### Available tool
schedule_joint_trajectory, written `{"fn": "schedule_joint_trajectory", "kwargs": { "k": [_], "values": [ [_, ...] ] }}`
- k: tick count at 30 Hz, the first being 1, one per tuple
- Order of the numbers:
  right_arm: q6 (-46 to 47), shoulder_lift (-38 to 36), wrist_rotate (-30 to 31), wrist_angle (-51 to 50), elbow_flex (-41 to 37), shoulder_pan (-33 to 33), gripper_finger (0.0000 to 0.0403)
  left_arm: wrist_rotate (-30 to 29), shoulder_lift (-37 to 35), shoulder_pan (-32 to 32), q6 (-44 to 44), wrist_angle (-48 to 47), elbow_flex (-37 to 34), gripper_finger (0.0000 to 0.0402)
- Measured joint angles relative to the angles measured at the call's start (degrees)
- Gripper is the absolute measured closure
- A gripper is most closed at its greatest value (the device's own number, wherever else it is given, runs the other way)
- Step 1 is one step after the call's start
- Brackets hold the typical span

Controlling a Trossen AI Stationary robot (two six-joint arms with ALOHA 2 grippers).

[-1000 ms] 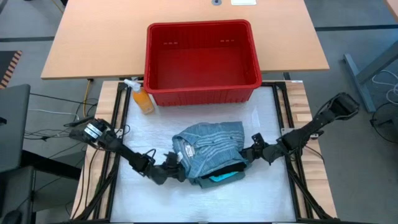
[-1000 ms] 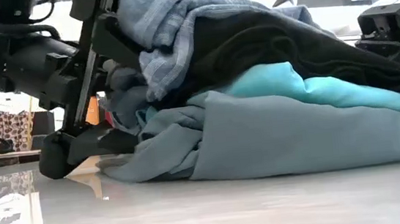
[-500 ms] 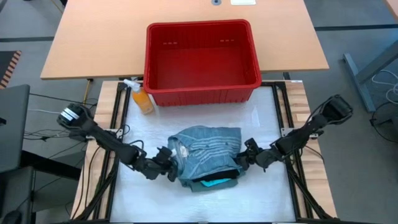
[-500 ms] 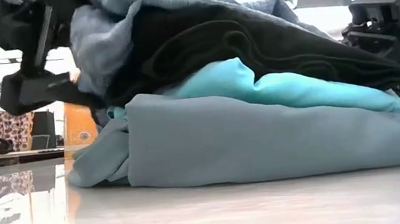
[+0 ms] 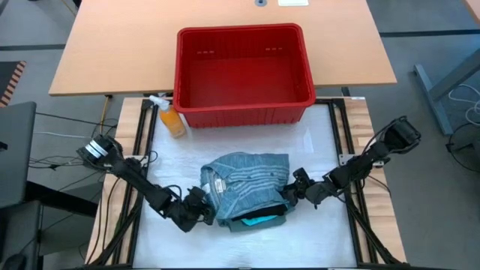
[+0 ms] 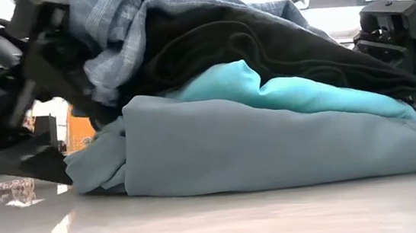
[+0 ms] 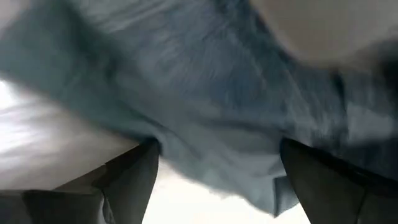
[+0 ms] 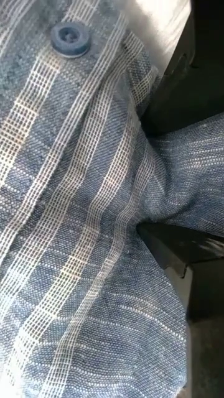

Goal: Fold Laundry from Bin
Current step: Put the folded clothes into the red bin

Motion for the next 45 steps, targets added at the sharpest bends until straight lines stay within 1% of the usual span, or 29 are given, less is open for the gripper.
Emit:
{"fn": "schedule_joint_trajectory", "kwargs": {
  "k": [2, 6, 9, 11, 14, 17, 20, 22, 24, 27, 28, 30, 31, 33, 36, 39, 45],
  "values": [
    [0.0, 0.8, 0.0, 1.1, 0.0, 0.0, 0.013, -0.8, 2.3, 0.6, 0.6, 4.0, 0.1, 0.0072],
    [0.3, 2.4, 0.1, 3.4, 0.0, 0.0, 0.013, -2.1, 5.2, 2.2, 1.3, 8.7, 0.1, 0.0072],
    [-0.7, 4.4, 0.3, 5.2, 1.1, -0.2, 0.013, -2.6, 6.6, 3.5, 5.3, 14.1, 0.1, 0.0072],
    [-1.8, 6.6, 0.6, 5.7, 3.3, -0.3, 0.013, -2.9, 6.9, 4.2, 7.7, 16.4, 0.0, 0.0072],
    [-3.4, 11.0, 0.2, 5.7, 7.7, -0.3, 0.0131, -4.8, 7.0, 5.1, 8.9, 17.4, 0.1, 0.0073],
    [-4.9, 15.6, -0.8, 5.6, 12.3, -0.1, 0.0135, -5.6, 7.0, 5.6, 10.0, 17.5, 0.1, 0.0092],
    [-5.8, 19.2, -0.7, 4.5, 16.3, 0.3, 0.0152, -6.3, 7.0, 5.6, 10.9, 16.9, 0.1, 0.0142],
    [-6.8, 21.2, -0.8, 3.3, 18.4, 0.4, 0.0175, -6.6, 7.0, 5.5, 12.8, 16.9, 0.2, 0.0193],
    [-7.6, 22.6, -0.6, 3.1, 19.9, 0.7, 0.0213, -6.8, 7.0, 5.2, 15.0, 16.8, 0.2, 0.0254],
    [-10.3, 23.7, 2.9, 3.0, 21.5, 2.0, 0.0288, -8.6, 7.2, 4.3, 18.6, 16.5, 0.1, 0.0355],
    [-11.8, 23.7, 4.2, 2.7, 21.8, 2.6, 0.0315, -9.8, 7.3, 4.0, 20.1, 16.5, 0.0, 0.0373],
    [-14.9, 23.3, 6.2, 2.2, 22.4, 3.5, 0.0364, -11.7, 7.4, 3.7, 22.5, 17.4, -0.1, 0.0377],
    [-16.6, 23.0, 7.0, 2.0, 22.7, 3.8, 0.0371, -11.9, 7.3, 3.7, 23.8, 18.4, -0.1, 0.0377],
    [-19.4, 22.2, 7.8, 1.9, 23.9, 3.9, 0.0371, -12.3, 7.0, 3.7, 26.6, 20.9, -0.1, 0.0377],
    [-23.4, 21.3, 8.0, 1.8, 26.2, 3.2, 0.0385, -12.1, 7.0, 4.1, 31.7, 24.3, 1.0, 0.0377],
    [-27.4, 21.2, 8.0, -1.7, 29.2, 2.4, 0.0402, -11.6, 6.8, 4.7, 36.0, 24.7, 2.8, 0.0377],
    [-28.5, 21.2, 8.4, -11.0, 35.0, 2.2, 0.0401, -11.4, 4.7, 4.8, 40.6, 24.4, 3.7, 0.0377]
  ]
}}
